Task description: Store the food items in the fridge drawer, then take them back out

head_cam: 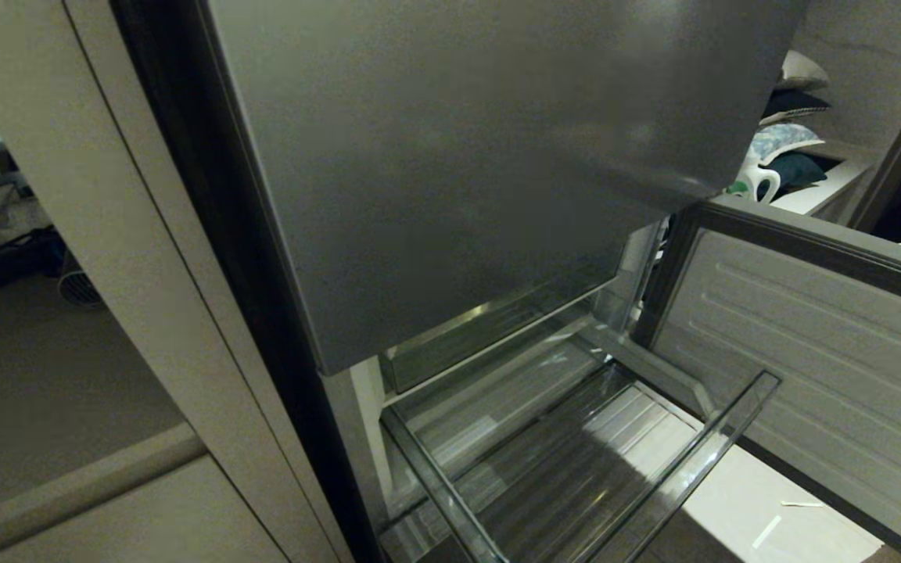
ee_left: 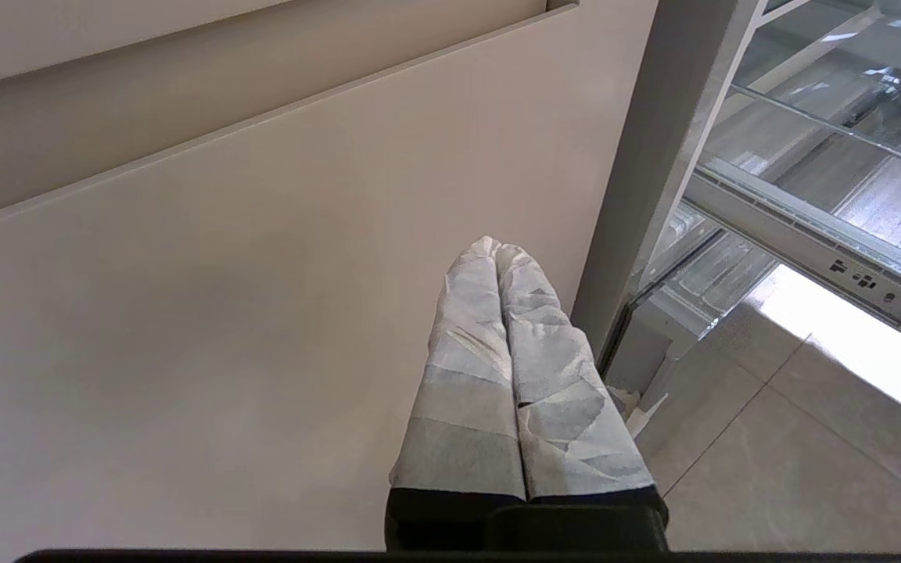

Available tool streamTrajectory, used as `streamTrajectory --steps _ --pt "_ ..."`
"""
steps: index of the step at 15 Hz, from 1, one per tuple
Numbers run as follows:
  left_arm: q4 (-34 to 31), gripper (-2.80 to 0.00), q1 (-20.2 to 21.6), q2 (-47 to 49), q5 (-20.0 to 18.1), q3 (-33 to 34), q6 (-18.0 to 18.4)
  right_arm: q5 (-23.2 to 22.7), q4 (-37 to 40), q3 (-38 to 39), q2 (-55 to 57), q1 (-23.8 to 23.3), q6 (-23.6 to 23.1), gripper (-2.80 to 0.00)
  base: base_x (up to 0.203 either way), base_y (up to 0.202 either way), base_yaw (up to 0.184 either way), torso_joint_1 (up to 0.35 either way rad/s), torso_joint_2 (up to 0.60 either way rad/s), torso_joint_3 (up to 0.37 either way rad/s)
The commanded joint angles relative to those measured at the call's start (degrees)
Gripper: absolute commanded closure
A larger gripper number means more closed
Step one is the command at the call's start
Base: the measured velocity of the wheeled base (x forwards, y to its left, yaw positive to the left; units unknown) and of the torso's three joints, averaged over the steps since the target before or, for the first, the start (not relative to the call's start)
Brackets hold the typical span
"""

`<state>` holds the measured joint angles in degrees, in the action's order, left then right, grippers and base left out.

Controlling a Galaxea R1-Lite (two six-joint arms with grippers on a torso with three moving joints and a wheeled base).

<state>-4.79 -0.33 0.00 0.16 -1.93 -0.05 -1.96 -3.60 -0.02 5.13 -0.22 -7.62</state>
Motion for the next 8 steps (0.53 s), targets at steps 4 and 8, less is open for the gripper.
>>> streamTrajectory --steps 4,8 --pt "-0.04 0.00 -0.02 0.09 0.02 -0.01 -0.04 1.08 -0.89 1.78 -5.21 0.14 3.75 0.00 0.000 0.000 0.000 0.000 0.00 0.000" --pt "-0.04 0.00 -0.02 0.09 0.02 -0.01 -0.04 1.00 -0.89 1.87 -5.21 0.14 3.41 0.00 0.000 0.000 0.000 0.000 0.00 0.000"
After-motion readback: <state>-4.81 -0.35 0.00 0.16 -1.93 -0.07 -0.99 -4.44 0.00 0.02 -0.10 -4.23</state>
